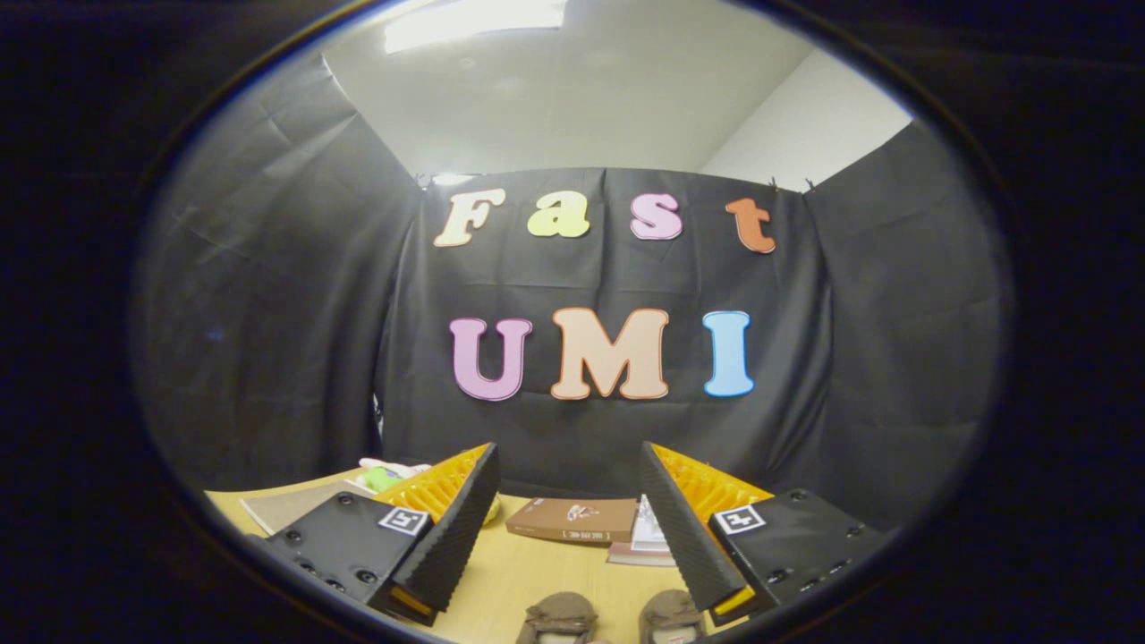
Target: Open the storage box then place both shoes into the box .Put the left shoe in first, then the right shoe, with the right side of both shoes facing outward in a uniform manner.
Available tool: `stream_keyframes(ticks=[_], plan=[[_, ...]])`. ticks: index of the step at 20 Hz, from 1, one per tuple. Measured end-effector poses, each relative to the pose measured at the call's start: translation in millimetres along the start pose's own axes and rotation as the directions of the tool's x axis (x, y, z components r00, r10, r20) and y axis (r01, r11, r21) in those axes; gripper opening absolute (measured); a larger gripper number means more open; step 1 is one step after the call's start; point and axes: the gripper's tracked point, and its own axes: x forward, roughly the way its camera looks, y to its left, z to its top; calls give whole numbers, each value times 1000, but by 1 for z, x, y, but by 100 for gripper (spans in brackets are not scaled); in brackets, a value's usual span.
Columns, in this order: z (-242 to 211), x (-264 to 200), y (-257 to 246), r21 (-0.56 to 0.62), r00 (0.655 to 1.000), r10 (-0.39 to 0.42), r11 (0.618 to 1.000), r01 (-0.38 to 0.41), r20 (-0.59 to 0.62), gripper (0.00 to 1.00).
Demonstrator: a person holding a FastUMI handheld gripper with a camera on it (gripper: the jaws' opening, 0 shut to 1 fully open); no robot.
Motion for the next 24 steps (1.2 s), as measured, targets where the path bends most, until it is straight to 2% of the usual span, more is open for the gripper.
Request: stream_keyframes(ticks=[6, 12, 18, 24], plan=[[-1, 2, 3, -41, 1000, 23, 999, -23, -14, 99], [-15, 4, 23, 15, 994, 97, 995, -96, -46, 100], [-49, 5, 51, 180, 970, 205, 967, -180, -132, 99], [-85, 2, 81, 359, 918, 330, 902, -238, -221, 97]])
